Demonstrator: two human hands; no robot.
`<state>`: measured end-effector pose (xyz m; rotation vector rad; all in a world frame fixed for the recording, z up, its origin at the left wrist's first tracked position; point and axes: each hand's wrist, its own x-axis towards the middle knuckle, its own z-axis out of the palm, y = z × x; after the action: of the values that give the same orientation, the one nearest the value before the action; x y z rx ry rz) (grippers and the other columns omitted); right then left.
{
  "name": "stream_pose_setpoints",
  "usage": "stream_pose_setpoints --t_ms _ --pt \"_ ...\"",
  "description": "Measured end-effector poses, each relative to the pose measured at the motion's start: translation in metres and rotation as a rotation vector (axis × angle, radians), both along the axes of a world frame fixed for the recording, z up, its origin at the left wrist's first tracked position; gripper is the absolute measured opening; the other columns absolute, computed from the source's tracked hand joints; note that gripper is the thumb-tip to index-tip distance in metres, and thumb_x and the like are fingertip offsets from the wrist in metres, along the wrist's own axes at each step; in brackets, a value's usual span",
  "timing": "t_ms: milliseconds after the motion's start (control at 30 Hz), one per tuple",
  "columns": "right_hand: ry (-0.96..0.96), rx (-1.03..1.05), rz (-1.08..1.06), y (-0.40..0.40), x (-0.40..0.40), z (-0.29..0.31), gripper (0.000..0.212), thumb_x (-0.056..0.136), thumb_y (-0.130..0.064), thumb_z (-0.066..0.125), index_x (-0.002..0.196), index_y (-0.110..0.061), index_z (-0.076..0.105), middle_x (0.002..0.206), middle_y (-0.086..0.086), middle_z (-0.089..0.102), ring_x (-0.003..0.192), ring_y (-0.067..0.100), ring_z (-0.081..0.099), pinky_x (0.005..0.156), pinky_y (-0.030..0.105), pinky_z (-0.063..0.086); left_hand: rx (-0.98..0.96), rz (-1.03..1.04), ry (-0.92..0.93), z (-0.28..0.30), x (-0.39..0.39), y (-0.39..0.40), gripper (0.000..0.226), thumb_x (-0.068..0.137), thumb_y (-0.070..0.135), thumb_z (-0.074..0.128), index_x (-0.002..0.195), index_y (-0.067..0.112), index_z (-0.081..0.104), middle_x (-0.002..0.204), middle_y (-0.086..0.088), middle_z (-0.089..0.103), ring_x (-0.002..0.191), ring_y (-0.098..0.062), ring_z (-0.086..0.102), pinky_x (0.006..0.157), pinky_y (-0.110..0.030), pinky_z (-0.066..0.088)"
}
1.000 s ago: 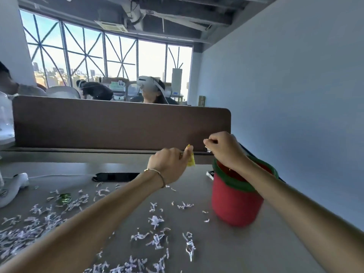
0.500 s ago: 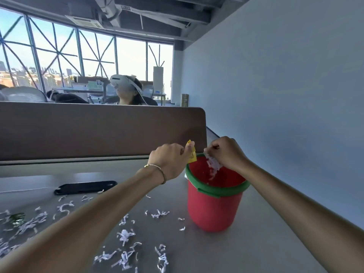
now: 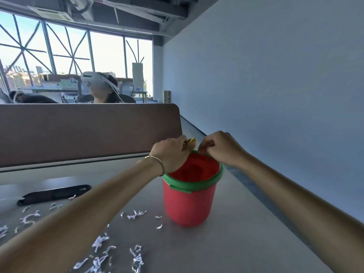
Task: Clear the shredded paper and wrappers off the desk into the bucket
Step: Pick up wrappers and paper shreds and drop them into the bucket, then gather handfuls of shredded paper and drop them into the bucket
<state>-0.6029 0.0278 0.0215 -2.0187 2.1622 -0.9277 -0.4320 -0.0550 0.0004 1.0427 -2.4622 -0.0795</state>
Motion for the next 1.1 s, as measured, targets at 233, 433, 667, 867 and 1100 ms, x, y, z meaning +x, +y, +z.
stream_pose_setpoints --t_ms 233,433,667,867,1100 --pt "0.004 -0.017 -0.043 0.018 -0.003 0.0 0.04 0.08 -0.001 0.051 0.076 -0.03 0.079 0.082 -0.015 0.076 0.084 0.001 0.07 0.086 0.035 0.06 0.064 -0.091 -0.309 -0.01 -0.012 0.002 0.039 0.094 0.056 0.052 0.117 0.025 0.055 0.114 -0.002 0.064 0.105 -0.025 0.06 0.079 -0.033 0.041" --pt "0.054 -0.052 -0.031 0.021 0.015 0.001 0.039 0.08 -0.002 0.05 0.087 -0.025 0.081 0.087 -0.011 0.077 0.086 0.007 0.069 0.086 0.035 0.058 0.093 -0.134 -0.288 -0.006 0.005 0.007 0.06 0.085 0.071 0.054 0.132 0.034 0.056 0.122 0.004 0.066 0.114 -0.02 0.061 0.098 -0.037 0.048" --pt "0.142 -0.113 0.035 0.014 0.059 -0.009 0.027 0.087 -0.019 0.056 0.097 -0.031 0.077 0.095 -0.01 0.077 0.088 0.012 0.07 0.081 0.035 0.057 -0.05 -0.038 -0.216 -0.001 0.06 0.018 0.043 0.095 0.056 0.051 0.129 0.031 0.059 0.123 0.003 0.064 0.115 -0.019 0.06 0.095 -0.036 0.047" --pt "0.228 -0.138 0.163 0.002 0.126 -0.031 0.022 0.084 -0.024 0.059 0.103 -0.026 0.071 0.094 0.0 0.07 0.092 0.027 0.065 0.078 0.039 0.052 -0.099 0.047 -0.185 -0.02 0.128 0.024 0.044 0.09 0.05 0.049 0.133 0.048 0.052 0.111 0.0 0.064 0.106 -0.022 0.063 0.087 -0.036 0.049" --pt "0.242 -0.113 0.304 -0.014 0.209 -0.056 0.036 0.088 -0.025 0.06 0.123 -0.024 0.067 0.123 -0.003 0.07 0.117 0.024 0.061 0.093 0.038 0.05 0.018 0.257 -0.166 -0.042 0.22 0.034 0.04 0.092 0.047 0.054 0.129 0.032 0.059 0.128 0.001 0.064 0.117 -0.025 0.061 0.097 -0.04 0.05"
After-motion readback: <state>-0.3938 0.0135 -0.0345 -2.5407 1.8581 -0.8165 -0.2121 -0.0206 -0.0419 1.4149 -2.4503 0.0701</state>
